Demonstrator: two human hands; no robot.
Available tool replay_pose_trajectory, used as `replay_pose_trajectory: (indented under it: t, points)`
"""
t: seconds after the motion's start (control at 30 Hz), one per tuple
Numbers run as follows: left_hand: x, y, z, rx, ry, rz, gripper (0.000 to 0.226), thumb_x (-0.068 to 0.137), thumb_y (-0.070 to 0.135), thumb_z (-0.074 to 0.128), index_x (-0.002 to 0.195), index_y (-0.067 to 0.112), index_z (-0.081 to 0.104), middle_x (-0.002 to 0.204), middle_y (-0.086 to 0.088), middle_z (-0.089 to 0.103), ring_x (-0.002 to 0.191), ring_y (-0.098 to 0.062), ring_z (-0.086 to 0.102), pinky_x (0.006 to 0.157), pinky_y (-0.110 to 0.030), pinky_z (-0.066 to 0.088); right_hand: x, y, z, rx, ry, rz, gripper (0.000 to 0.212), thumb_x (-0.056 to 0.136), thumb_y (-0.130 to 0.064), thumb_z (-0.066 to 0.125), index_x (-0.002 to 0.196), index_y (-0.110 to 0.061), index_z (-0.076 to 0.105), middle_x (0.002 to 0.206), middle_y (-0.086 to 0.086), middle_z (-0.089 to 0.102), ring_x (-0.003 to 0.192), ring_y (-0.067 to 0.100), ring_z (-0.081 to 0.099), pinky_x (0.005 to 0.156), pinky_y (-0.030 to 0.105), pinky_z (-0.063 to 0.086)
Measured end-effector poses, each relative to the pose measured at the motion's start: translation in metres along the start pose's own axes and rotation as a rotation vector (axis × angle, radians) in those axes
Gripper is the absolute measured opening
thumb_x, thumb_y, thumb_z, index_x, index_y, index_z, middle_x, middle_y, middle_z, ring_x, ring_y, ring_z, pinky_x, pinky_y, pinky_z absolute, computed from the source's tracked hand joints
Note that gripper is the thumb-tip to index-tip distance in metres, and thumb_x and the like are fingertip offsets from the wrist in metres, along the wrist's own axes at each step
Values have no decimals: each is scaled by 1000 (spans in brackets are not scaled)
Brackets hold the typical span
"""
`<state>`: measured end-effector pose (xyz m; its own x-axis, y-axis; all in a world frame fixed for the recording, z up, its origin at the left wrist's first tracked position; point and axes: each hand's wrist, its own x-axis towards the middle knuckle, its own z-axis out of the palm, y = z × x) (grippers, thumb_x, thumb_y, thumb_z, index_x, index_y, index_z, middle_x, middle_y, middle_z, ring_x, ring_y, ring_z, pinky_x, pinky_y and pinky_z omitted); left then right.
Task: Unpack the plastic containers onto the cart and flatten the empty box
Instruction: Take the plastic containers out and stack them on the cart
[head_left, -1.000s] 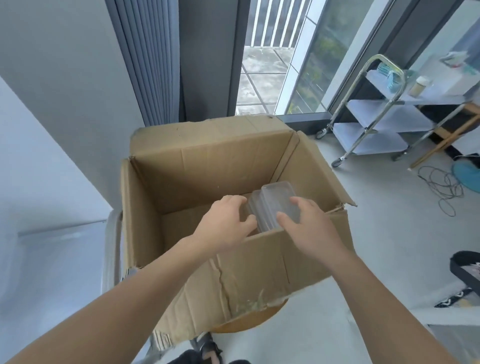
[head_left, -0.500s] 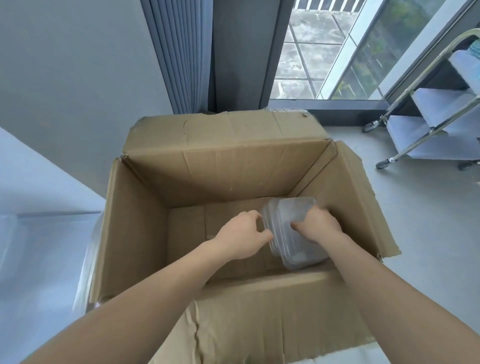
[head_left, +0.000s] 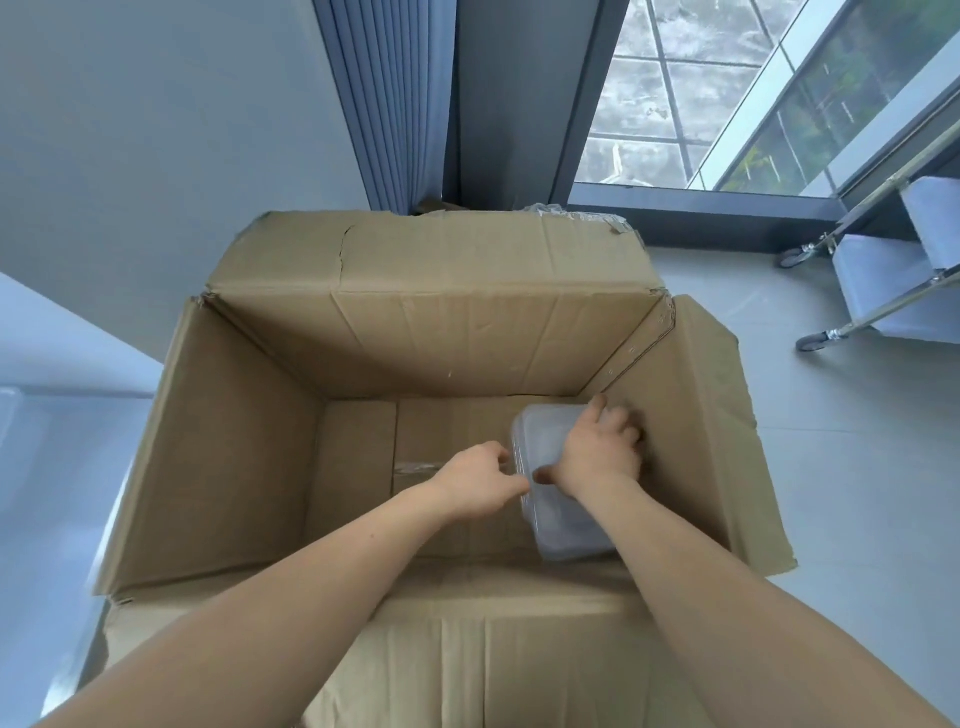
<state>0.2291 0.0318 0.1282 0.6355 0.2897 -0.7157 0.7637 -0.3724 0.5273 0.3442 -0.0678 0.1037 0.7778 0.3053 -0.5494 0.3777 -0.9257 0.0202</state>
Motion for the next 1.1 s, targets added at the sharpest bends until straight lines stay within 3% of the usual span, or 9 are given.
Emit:
replay_pose_trajectory:
  t: [0.33, 0.5, 0.57, 0.67, 0.73, 0.8, 0.87, 0.97, 1.1]
  points:
    - [4, -10, -2, -55, 24, -40, 63, 93, 36, 58, 145, 3, 44, 137, -9, 57, 126, -22, 53, 96, -24, 40, -2, 14, -18, 22, -5, -47, 133, 62, -56, 88, 156, -12, 4, 141, 17, 46, 127, 32, 47, 94, 37, 45]
    - [0, -12, -1, -249, -3, -56, 43, 92, 44, 57, 111, 6, 59, 89, -3, 55, 73, -19, 50, 67, -31, 39, -8, 22, -29, 392, -92, -76, 138, 56, -58, 91, 157, -16, 6, 147, 11, 45, 130, 30, 50, 95, 39, 45]
    - [-4, -14, -4, -441, -34, -47, 43, 93, 44, 55, 109, 5, 57, 84, -4, 57, 65, -19, 51, 57, -30, 39, -13, 19, -34, 616, -104, -148, 137, 58, -57, 90, 159, -20, 6, 151, 4, 42, 134, 26, 46, 100, 38, 44]
    - [-12, -18, -11, -720, 6, 30, 31, 97, 31, 54, 114, 6, 64, 102, -6, 74, 86, -24, 72, 76, -36, 58, -18, 10, -40, 811, -95, -252, 117, 74, -55, 81, 160, -24, 7, 136, -8, 44, 132, 17, 45, 105, 35, 40]
    - [-16, -24, -20, -768, 120, 46, 27, 96, 28, 54, 110, 9, 68, 104, -6, 75, 94, -23, 73, 90, -41, 58, -13, 4, -38, 897, -116, -265, 96, 87, -61, 64, 160, -27, 11, 132, -11, 50, 132, 17, 47, 111, 40, 38]
    - [-23, -33, -30, -751, 242, 8, 23, 94, 30, 53, 99, 13, 68, 97, -4, 74, 86, -20, 71, 83, -38, 57, -1, 4, -32, 816, -77, -251, 78, 95, -58, 52, 158, -23, 22, 132, -6, 56, 131, 21, 49, 110, 41, 38]
    - [-27, -42, -39, -740, 331, -23, 22, 94, 32, 52, 94, 15, 65, 95, -4, 74, 80, -18, 69, 77, -36, 56, 15, 9, -21, 498, -21, -242, 72, 96, -49, 56, 154, -15, 32, 146, 8, 49, 135, 27, 45, 109, 40, 39]
    - [-34, -52, -47, -767, 371, -25, 23, 95, 37, 56, 93, 16, 64, 95, -7, 76, 65, -12, 67, 65, -27, 51, 31, 18, -8, 10, -87, -286, 74, 88, -40, 70, 149, -12, 40, 148, 13, 42, 136, 33, 40, 107, 39, 40]
    - [-36, -55, -45, -774, 359, -27, 22, 96, 37, 59, 89, 16, 66, 87, -3, 74, 63, -9, 66, 65, -24, 51, 39, 24, -4, -185, -184, -285, 93, 80, -37, 81, 152, -10, 29, 150, 13, 38, 137, 33, 38, 106, 37, 39]
